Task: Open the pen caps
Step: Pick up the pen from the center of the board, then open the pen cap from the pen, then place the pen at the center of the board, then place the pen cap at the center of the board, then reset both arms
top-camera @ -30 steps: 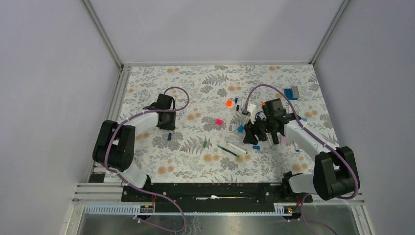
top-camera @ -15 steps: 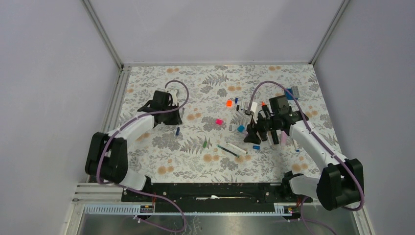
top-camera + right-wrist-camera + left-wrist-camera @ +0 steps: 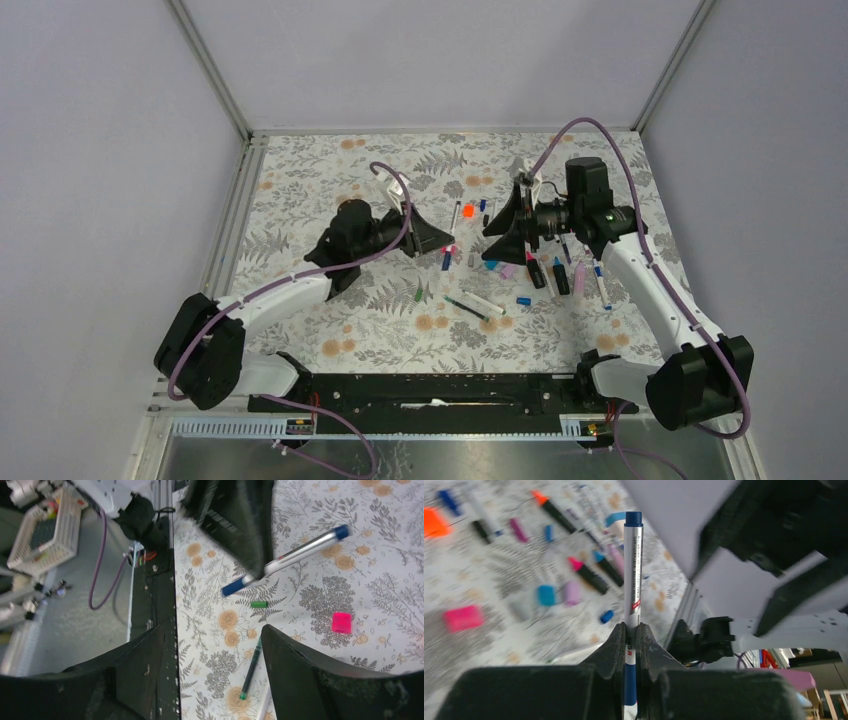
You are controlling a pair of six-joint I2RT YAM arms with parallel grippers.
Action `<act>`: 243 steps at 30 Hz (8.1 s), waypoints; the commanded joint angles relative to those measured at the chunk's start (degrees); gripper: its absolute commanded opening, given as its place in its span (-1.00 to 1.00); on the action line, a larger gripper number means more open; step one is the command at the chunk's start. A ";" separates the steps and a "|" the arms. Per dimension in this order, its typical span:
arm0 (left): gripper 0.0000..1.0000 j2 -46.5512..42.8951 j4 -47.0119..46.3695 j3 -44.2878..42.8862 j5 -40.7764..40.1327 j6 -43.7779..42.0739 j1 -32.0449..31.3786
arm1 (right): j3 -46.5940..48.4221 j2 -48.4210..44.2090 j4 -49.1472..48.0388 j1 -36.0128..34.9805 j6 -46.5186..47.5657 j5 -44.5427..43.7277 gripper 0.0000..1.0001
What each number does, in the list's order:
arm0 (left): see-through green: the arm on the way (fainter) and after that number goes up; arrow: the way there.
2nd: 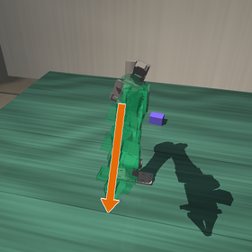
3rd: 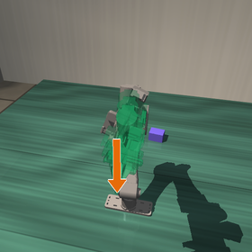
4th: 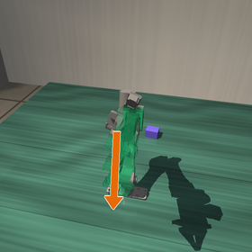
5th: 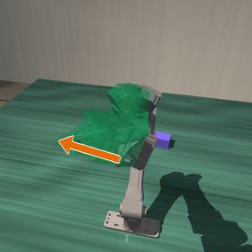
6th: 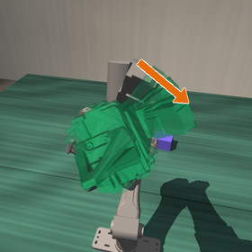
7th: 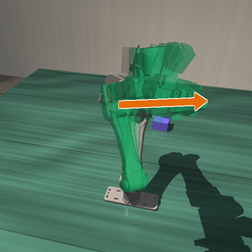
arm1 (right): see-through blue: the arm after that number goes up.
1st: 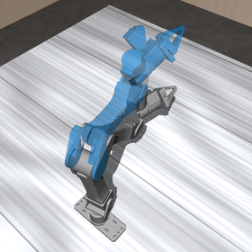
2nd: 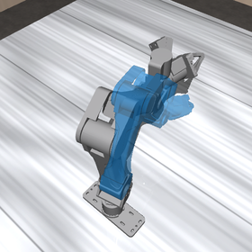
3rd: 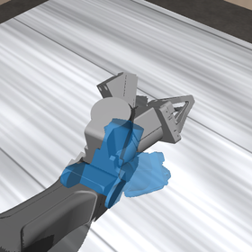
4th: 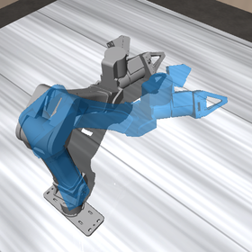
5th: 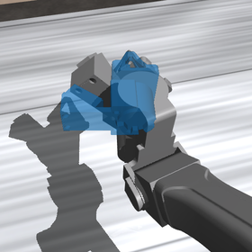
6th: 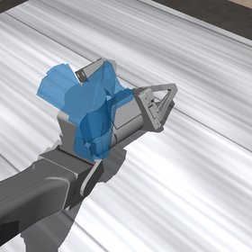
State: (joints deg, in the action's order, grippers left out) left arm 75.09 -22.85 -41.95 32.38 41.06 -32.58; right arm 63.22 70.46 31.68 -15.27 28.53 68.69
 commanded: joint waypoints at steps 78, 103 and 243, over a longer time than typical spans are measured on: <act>-1.00 18.61 -29.78 -2.54 4.02 20.07 -18.25 | 6.21 10.99 -57.43 13.68 -65.30 -10.67 -1.00; -1.00 -9.10 19.08 4.30 -35.87 -5.83 -12.97 | -11.94 8.77 -1.47 1.43 -0.56 -28.85 -1.00; 0.98 -25.11 53.00 -33.34 -18.13 -21.66 25.28 | 23.72 -17.86 5.53 32.86 -31.57 -41.34 0.99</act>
State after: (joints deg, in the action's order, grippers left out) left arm 51.46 33.78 -75.50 13.78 20.75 -7.44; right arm 86.91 53.39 38.74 16.64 -1.98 25.36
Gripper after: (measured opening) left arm 0.986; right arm 0.993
